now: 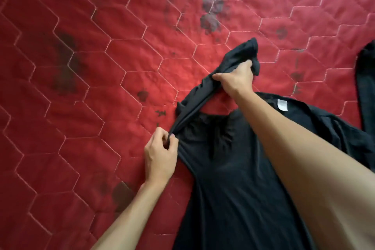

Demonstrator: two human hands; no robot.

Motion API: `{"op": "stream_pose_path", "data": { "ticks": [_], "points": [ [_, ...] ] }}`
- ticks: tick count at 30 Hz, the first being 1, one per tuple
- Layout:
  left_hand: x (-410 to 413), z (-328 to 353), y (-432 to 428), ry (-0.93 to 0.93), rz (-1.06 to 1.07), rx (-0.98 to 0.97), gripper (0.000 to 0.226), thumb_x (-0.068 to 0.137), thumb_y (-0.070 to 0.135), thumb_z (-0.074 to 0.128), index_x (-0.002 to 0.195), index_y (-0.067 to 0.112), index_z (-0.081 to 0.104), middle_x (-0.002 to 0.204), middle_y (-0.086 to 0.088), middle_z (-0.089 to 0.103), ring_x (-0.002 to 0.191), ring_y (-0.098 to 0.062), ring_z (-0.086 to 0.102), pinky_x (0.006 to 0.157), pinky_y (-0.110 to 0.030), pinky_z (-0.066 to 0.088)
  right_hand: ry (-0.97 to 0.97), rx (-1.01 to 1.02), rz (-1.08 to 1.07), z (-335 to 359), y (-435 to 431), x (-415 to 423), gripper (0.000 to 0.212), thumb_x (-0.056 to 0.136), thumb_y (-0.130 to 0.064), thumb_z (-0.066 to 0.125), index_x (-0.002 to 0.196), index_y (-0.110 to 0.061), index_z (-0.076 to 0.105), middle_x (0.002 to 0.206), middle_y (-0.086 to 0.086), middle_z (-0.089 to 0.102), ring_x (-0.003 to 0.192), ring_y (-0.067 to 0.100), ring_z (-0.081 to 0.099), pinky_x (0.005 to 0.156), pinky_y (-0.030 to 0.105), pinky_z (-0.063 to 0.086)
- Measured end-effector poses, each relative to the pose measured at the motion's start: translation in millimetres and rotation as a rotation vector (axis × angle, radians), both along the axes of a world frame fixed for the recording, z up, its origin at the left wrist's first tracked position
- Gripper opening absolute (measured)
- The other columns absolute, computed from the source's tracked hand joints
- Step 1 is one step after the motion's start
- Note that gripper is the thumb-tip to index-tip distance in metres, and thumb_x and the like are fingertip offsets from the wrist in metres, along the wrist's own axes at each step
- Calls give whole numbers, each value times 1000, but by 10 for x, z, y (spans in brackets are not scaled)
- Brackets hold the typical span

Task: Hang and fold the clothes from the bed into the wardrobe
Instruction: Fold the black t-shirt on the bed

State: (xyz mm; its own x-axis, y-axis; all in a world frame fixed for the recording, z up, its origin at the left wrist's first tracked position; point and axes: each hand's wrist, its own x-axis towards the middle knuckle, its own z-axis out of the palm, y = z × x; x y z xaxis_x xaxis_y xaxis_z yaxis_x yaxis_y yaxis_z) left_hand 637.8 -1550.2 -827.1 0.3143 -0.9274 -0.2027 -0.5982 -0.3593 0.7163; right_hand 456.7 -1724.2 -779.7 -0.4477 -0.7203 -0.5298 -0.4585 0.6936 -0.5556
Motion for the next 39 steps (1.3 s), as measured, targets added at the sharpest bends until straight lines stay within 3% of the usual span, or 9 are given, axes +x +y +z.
{"op": "stream_pose_path", "data": {
  "ticks": [4, 8, 12, 15, 18, 20, 24, 32, 39],
  "points": [
    [253, 85, 109, 207, 69, 80, 25, 84, 10, 71, 95, 18, 50, 74, 5, 64, 66, -12, 64, 68, -41, 54, -337, -94, -34, 136, -225, 790, 94, 62, -12, 87, 138, -7, 33, 93, 1, 59, 94, 20, 64, 90, 32, 53],
    [242, 229, 30, 474, 89, 180, 74, 77, 18, 83, 136, 26, 38, 95, 5, 70, 75, -6, 70, 72, -20, 55, -698, -147, -38, 631, -275, 1534, 87, 71, 4, 75, 147, -13, 37, 82, -10, 58, 80, 13, 64, 84, 31, 56],
    [150, 383, -194, 672, 15, 129, 65, 72, 28, 74, 128, 6, 47, 100, -2, 68, 83, -3, 66, 77, -23, 52, -848, -161, -25, 1085, -168, 1797, 72, 74, 6, 66, 142, -12, 48, 80, -10, 58, 66, -2, 54, 56, 8, 46],
    [76, 581, -324, 788, -77, 104, 61, 76, 37, 56, 112, -12, 57, 97, -9, 68, 84, -10, 64, 75, -31, 50, -1012, -147, -77, 1427, -74, 1742, 61, 73, 6, 61, 132, -7, 55, 63, -7, 59, 59, 6, 56, 57, 18, 44],
    [-54, 785, -442, 815, -159, 118, 55, 71, 30, 64, 115, -3, 61, 108, -14, 71, 97, -17, 67, 82, -33, 54, -1136, -212, 5, 1714, -1, 1485, 46, 48, -5, 69, 93, -12, 66, 90, 11, 59, 84, 25, 58, 72, 31, 47],
    [-179, 923, -540, 821, -221, 156, 61, 63, 22, 75, 121, 15, 56, 115, -1, 68, 103, -5, 64, 89, -26, 51, -1131, -249, 4, 1901, 87, 1132, 63, 49, 3, 79, 110, -8, 65, 93, 14, 60, 78, 24, 63, 69, 30, 50],
    [-525, 1087, -681, 591, -544, 198, 89, 66, 13, 88, 137, 34, 39, 129, 18, 58, 118, 13, 52, 98, -10, 40, -903, -438, -124, 1992, 460, 146, 59, 70, 17, 72, 124, -5, 62, 90, 12, 71, 72, 20, 69, 61, 26, 55],
    [-1185, 588, -219, -248, -747, 277, 87, 95, 39, 59, 159, 19, 4, 165, -18, -1, 152, -36, 6, 120, -50, 21, -744, -378, -970, 879, 2110, -1843, 72, 56, 9, 74, 123, -5, 53, 118, 19, 64, 93, 22, 65, 70, 27, 57],
    [-1094, 286, 66, -254, -448, 154, 79, 85, 25, 75, 151, 12, 34, 138, -20, 44, 123, -38, 47, 105, -50, 42, -719, -470, -1387, 309, 3248, -2760, 102, 4, -21, 91, 103, -15, 67, 109, 2, 72, 85, 15, 71, 65, 22, 57]
  ]
}}
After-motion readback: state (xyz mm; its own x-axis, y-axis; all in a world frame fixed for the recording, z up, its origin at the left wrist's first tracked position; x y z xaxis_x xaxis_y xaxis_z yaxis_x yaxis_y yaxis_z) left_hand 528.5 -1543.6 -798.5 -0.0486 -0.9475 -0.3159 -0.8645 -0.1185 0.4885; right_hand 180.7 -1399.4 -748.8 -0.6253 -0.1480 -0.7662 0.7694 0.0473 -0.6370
